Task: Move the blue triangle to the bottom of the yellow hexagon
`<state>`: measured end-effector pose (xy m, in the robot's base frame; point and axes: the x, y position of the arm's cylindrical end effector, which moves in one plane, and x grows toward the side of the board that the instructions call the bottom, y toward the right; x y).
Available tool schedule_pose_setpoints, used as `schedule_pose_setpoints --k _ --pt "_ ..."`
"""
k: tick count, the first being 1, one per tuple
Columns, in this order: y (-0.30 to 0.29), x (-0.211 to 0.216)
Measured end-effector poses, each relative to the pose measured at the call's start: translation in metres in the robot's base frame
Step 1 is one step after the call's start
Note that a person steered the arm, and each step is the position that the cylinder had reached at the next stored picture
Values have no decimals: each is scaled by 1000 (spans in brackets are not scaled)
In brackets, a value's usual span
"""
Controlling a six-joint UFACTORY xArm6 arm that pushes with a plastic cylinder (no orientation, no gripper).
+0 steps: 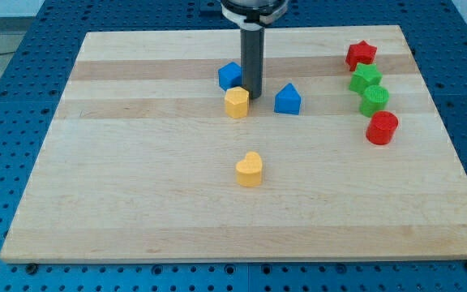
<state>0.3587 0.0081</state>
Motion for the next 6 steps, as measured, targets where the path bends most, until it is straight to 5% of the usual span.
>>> schedule_pose_setpoints --k 3,6 --pt "60 -31" --pt "60 -5"
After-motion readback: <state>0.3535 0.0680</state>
